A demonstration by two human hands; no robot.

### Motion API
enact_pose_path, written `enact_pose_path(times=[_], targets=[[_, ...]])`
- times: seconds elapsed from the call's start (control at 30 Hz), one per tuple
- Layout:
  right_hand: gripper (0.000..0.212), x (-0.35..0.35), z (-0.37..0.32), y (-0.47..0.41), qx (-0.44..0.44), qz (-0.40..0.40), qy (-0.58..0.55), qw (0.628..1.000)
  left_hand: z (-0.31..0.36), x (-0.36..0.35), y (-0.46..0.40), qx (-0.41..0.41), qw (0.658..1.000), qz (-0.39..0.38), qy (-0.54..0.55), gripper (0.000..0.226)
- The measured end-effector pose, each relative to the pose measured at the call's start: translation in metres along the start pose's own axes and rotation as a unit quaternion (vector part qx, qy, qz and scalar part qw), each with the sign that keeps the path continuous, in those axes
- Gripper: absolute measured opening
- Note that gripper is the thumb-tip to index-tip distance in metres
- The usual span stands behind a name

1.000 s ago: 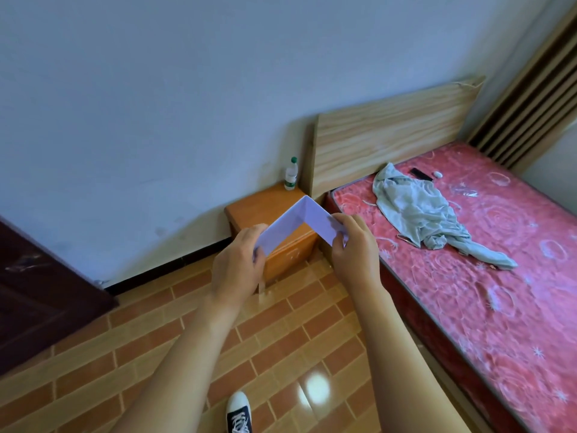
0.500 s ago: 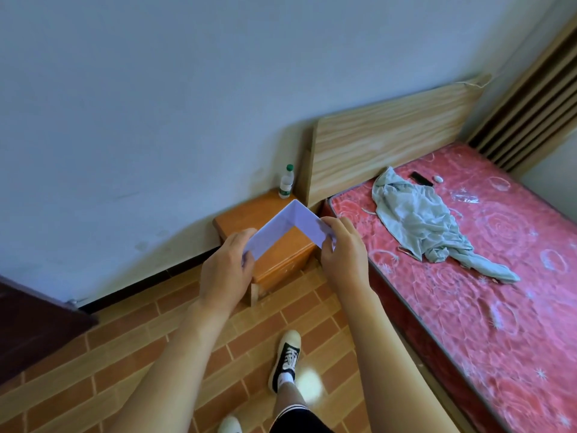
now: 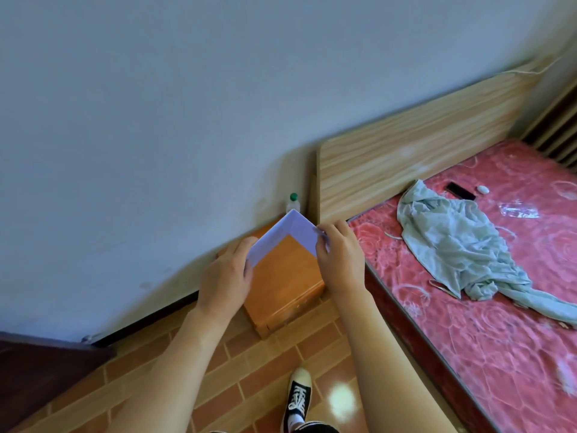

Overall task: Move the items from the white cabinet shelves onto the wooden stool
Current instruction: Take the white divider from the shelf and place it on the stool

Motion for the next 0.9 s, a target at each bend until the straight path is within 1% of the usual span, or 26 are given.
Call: enact_pose_path(times=[0.07,0.13,0.27,0.43,0.67,0.9], targets=[[0.019,-0.007,0.011,-0.015,-0.001,-0.004,0.006,1.000,0.006,-0.015,-0.012,-0.013,1.000,-0.008,-0.017,0.049],[0.019,-0.015,0.022,-0.027,-0.009,-0.009,0.013,1.000,0.008,-0.028,-0.024,-0.008,0.999,-0.031,-0.030,0.044],[0.014,-0.031,0.034,-0.044,-0.001,-0.012,0.034,0.999,0.008,-0.045,-0.047,0.002,0.998,-0.057,-0.036,0.021],[0.012,-0.051,0.043,-0.058,-0.006,-0.003,0.048,0.999,-0.005,-0.070,-0.075,-0.013,0.997,-0.066,-0.045,0.019],[0.009,-0.096,0.043,-0.070,-0.038,-0.011,0.081,0.996,-0.054,-0.106,-0.107,-0.013,0.993,-0.112,-0.025,0.011],[0.010,-0.166,0.011,-0.081,-0.081,-0.026,0.123,0.989,-0.132,-0.128,-0.157,-0.041,0.986,-0.164,0.007,0.013]])
Point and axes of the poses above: each hand's wrist, its own y-axis away from the middle knuckle, its own x-axis out of the back of the hand, z = x × y, the point moved 2 cm from there along -y, towards the middle knuckle, and after that the axes turned 7 degrees about z, right-handed, at the moved point
